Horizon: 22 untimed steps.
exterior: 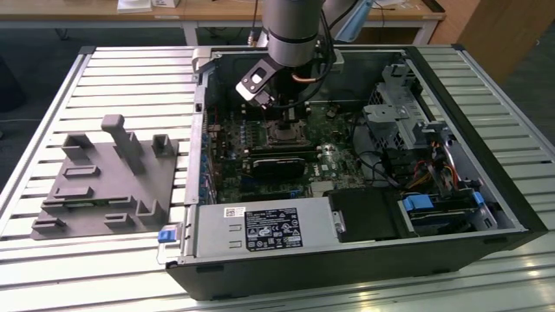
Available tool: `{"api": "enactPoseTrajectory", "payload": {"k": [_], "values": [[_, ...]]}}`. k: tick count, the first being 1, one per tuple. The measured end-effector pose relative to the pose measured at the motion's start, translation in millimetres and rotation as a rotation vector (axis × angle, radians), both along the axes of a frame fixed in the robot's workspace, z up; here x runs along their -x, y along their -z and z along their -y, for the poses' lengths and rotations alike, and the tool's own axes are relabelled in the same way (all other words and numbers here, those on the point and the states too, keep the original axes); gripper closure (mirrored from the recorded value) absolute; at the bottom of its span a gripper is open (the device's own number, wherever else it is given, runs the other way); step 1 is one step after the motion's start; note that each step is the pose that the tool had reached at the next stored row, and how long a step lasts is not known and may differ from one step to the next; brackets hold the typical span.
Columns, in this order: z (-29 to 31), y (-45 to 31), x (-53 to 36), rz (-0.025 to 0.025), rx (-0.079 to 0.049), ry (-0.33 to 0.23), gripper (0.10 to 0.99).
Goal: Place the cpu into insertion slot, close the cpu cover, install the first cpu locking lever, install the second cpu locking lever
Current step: 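Install the first cpu locking lever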
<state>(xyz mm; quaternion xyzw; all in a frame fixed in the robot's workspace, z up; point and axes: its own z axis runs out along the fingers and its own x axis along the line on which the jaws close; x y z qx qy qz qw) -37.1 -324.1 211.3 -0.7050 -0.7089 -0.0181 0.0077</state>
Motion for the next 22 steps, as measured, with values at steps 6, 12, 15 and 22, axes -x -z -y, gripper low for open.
{"api": "enactPoseTrajectory", "payload": {"k": [6, 12, 15, 22], "values": [[0.0, -2.1, -0.1, 0.0, 0.0, 0.0, 0.98], [0.0, -6.3, -0.1, 0.0, 0.0, 0.0, 0.98], [0.0, -7.9, -0.1, 0.0, 0.0, 0.0, 0.98], [0.0, -10.6, -0.1, 0.0, 0.0, 0.0, 0.98]]}}
